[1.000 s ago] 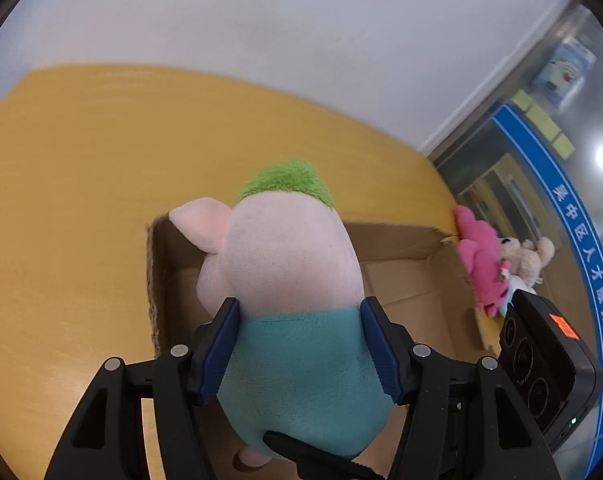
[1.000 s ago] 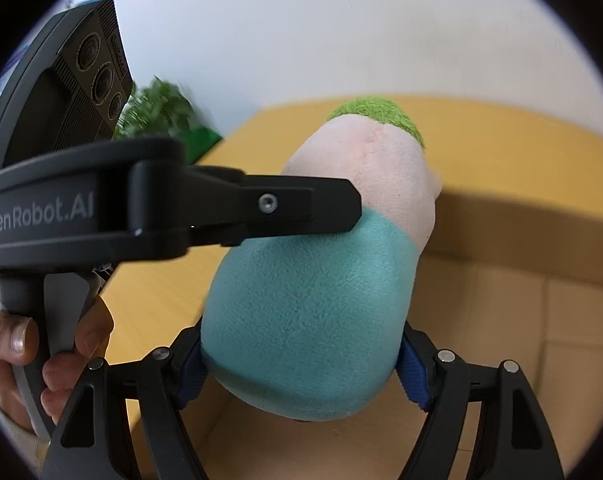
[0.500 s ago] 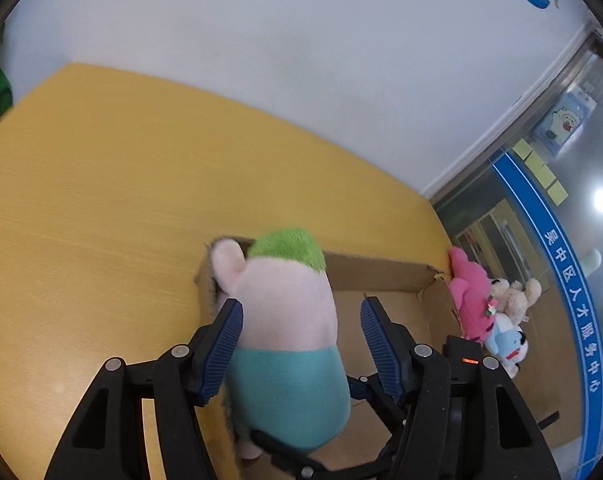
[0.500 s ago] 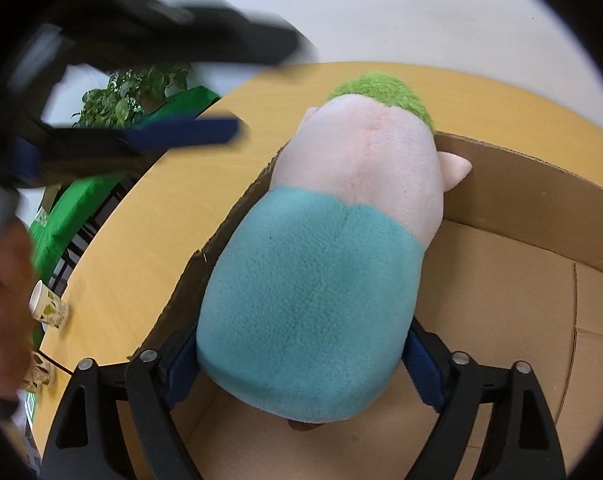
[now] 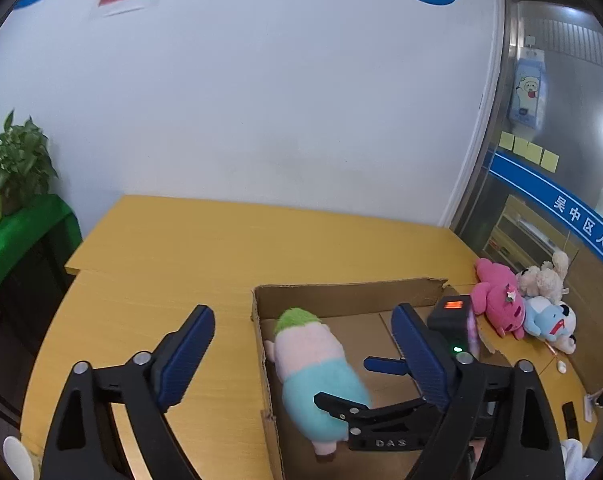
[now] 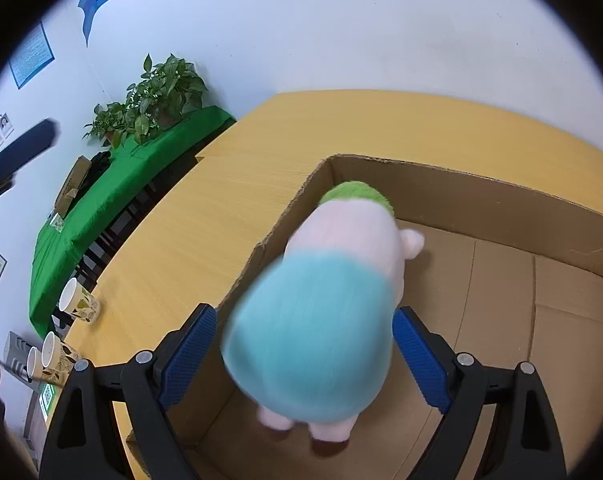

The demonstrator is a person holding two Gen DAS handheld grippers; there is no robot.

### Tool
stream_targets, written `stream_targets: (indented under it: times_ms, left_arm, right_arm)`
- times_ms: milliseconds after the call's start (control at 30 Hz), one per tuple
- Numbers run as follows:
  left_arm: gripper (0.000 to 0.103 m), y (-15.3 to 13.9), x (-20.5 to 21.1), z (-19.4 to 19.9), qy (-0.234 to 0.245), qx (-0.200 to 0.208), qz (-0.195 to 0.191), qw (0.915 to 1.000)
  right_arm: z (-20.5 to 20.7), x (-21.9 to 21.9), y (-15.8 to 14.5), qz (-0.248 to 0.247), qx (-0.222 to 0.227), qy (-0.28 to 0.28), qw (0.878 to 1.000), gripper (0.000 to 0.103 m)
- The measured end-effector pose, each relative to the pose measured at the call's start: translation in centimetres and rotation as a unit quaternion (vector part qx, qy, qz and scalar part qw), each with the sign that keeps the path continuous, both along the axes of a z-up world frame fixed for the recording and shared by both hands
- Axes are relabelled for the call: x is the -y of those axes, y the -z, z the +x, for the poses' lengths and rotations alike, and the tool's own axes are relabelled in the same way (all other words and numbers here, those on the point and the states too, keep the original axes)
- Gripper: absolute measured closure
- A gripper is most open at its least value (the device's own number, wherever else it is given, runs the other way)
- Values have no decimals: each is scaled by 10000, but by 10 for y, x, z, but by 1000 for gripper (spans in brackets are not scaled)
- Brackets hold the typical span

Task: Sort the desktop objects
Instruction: 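Carry the plush pig into the cardboard box and open the right gripper, then withdraw the right gripper from the box toward the table items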

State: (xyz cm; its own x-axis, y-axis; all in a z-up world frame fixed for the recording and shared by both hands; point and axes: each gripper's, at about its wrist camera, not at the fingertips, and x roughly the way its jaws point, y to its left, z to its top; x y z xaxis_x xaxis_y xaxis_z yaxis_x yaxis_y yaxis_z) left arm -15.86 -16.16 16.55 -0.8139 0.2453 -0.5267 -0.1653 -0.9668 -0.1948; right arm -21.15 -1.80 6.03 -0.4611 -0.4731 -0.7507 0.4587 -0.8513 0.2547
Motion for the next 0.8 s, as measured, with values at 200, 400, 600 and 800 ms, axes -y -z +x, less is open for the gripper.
stream_targets:
  times_ms: [200,400,600,800]
  left_arm:
    - [11,30,10,28,-72,320,-63,9994]
    - [11,101,13,28,-6,1084,207,9939]
    - [60,174,-5,15,230,2131,152,9766]
    - [86,197,-21,13,214,2296,-230,9728]
  right_arm:
    - [8,-18,22,-73,554,109,9984,12]
    - [32,-43,12,100,575,-651,9962,32]
    - [0,-38,53,281,1346,-777,9874,80]
    - [-35,-20,55,174,1564,-565,9859,81]
